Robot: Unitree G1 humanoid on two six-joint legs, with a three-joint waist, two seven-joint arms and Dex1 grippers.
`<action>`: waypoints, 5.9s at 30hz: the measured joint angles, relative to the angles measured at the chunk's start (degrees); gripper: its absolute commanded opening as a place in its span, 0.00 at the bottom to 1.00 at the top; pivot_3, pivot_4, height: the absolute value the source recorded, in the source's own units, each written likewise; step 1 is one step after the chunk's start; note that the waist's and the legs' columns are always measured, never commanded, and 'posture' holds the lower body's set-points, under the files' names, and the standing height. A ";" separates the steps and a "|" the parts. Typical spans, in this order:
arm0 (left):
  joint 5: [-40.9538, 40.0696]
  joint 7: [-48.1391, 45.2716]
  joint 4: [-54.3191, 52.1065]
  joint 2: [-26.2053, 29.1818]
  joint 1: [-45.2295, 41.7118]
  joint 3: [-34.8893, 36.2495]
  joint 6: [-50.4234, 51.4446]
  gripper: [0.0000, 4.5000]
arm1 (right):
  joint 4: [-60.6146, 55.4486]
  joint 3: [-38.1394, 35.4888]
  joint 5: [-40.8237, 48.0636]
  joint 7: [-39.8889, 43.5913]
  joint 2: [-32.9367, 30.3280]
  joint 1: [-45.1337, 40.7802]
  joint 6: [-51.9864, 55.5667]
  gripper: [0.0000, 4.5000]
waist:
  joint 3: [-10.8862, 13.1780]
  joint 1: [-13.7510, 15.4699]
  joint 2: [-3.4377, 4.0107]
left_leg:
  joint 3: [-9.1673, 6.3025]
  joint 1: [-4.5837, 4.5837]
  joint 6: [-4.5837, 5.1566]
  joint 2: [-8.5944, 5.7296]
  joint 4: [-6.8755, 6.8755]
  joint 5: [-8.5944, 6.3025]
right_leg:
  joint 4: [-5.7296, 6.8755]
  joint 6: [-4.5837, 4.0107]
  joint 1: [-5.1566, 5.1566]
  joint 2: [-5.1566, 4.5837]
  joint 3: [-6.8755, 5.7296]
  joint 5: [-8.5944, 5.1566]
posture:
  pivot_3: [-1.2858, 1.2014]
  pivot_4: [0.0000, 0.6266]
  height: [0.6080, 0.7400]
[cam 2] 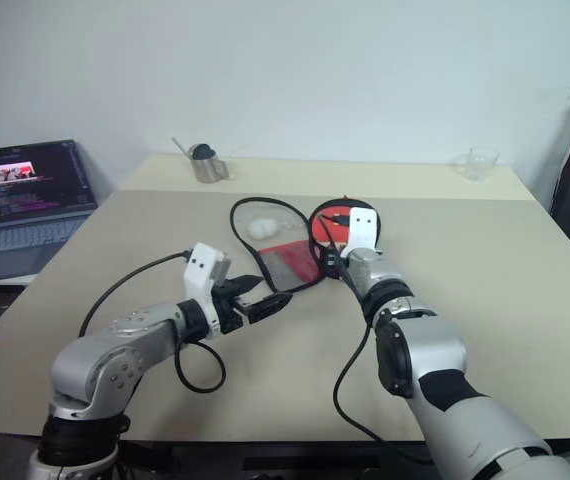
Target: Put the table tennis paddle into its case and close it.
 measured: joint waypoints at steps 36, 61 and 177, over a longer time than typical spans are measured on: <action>2.54 -3.70 5.62 -2.40 -3.41 -4.81 -3.54 1.00 | -42.98 5.55 1.88 0.77 2.71 19.03 32.27 0.74 | -0.01 0.00 -0.01 | -0.02 0.03 0.00 0.01 0.01 0.00 | 0.03 0.01 0.01 0.05 -0.01 -0.01 | 0.52 0.24 1.00; 3.00 -3.47 5.62 -2.64 -3.39 -4.81 -3.54 1.00 | -39.98 4.84 1.75 0.90 2.30 14.83 31.50 0.32 | -0.01 0.03 -0.01 | -0.01 0.02 0.01 0.01 -0.01 0.00 | 0.00 0.02 -0.01 0.05 0.00 -0.01 | 0.52 0.24 1.00; 16.92 10.14 51.02 -14.70 -25.62 4.62 -17.07 1.00 | -49.11 4.43 1.41 6.49 -15.57 18.54 30.90 1.00 | 0.00 0.41 -0.03 | 0.06 -0.03 0.00 -0.06 0.00 0.00 | -0.06 0.25 -0.01 -0.01 -0.02 -0.09 | 0.52 0.24 1.00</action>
